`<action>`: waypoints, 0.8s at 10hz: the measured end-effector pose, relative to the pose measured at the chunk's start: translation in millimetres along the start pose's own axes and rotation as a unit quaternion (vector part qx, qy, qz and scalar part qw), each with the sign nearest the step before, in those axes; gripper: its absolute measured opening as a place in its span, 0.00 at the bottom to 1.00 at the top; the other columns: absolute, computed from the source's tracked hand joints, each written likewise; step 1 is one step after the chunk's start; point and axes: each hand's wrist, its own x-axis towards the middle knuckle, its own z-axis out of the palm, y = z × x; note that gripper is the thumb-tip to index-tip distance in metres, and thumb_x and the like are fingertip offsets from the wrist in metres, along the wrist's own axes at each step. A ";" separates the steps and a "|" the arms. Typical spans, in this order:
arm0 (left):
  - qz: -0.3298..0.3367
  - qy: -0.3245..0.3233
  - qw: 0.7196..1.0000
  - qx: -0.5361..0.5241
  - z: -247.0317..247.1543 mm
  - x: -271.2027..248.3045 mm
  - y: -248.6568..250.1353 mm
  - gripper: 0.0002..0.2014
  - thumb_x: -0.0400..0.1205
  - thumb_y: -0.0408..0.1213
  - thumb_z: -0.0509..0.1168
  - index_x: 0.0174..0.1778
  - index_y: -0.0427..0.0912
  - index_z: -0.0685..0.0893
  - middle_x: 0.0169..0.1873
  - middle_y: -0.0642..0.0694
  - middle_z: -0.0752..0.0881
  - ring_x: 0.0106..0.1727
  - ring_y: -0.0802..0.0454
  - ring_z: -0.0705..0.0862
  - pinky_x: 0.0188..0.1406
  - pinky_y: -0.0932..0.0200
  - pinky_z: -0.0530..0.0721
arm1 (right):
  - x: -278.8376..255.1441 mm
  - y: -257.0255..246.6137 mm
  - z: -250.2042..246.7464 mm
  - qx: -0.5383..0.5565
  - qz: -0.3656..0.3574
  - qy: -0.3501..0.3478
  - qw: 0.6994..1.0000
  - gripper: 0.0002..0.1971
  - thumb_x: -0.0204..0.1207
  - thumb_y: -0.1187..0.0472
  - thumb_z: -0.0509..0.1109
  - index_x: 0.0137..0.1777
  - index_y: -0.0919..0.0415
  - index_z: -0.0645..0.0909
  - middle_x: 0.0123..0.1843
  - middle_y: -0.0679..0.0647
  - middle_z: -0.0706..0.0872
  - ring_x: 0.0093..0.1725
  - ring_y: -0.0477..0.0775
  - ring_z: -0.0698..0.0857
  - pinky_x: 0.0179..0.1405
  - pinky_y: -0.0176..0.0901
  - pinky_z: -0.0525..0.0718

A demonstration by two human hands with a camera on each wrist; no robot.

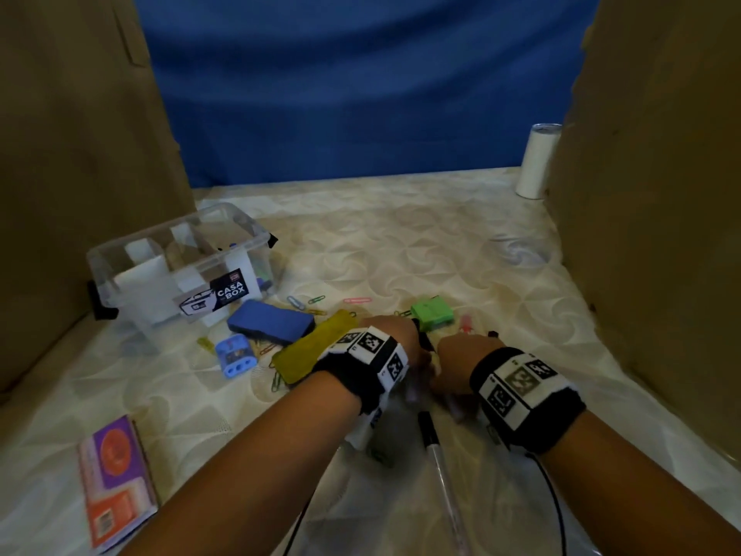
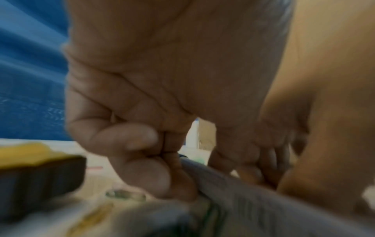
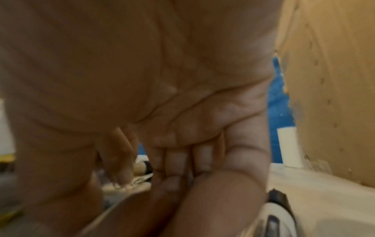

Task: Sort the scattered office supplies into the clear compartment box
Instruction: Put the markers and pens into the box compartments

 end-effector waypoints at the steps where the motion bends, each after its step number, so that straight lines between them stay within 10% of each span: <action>1: -0.163 0.008 0.986 -0.034 -3.5 -7.4 -22.5 0.18 0.86 0.35 0.53 0.47 0.44 0.90 0.43 0.48 0.90 0.48 0.51 0.88 0.40 0.62 0.78 | 5.8 7.6 -1.6 0.054 -0.034 -0.013 0.998 0.24 0.80 0.43 0.58 0.29 0.58 0.76 0.37 0.55 0.85 0.49 0.56 0.83 0.55 0.46 0.79; 2: -0.011 0.026 0.981 -0.191 -11.0 -27.3 -56.0 0.17 0.86 0.45 0.54 0.41 0.35 0.79 0.35 0.39 0.81 0.40 0.39 0.81 0.38 0.55 0.75 | 9.4 10.3 -5.9 0.128 -0.058 0.028 0.990 0.24 0.81 0.44 0.57 0.28 0.57 0.71 0.32 0.55 0.77 0.36 0.54 0.76 0.34 0.42 0.72; 4: -0.043 0.182 0.953 -0.237 -6.1 -68.5 -136.1 0.17 0.88 0.47 0.52 0.65 0.40 0.74 0.39 0.42 0.85 0.36 0.44 0.80 0.34 0.55 0.75 | 23.0 -17.2 -18.7 0.237 -0.082 0.144 0.957 0.14 0.83 0.45 0.54 0.49 0.56 0.70 0.42 0.56 0.85 0.40 0.60 0.83 0.46 0.51 0.83; 6: -0.082 0.272 0.929 -0.238 -36.2 -69.5 -205.7 0.18 0.88 0.41 0.52 0.74 0.51 0.67 0.26 0.48 0.79 0.27 0.51 0.77 0.25 0.57 0.67 | 18.1 -63.3 -26.7 0.220 -0.160 0.234 0.933 0.10 0.85 0.48 0.52 0.54 0.53 0.67 0.33 0.48 0.77 0.32 0.56 0.76 0.29 0.49 0.71; 8: -0.167 0.192 0.956 -0.143 -82.9 -9.4 -267.9 0.15 0.86 0.42 0.53 0.59 0.47 0.84 0.56 0.42 0.87 0.55 0.41 0.83 0.53 0.50 0.81 | 17.1 -74.9 -28.5 0.222 -0.165 0.261 0.925 0.07 0.83 0.52 0.53 0.55 0.52 0.65 0.31 0.49 0.76 0.29 0.55 0.75 0.25 0.47 0.65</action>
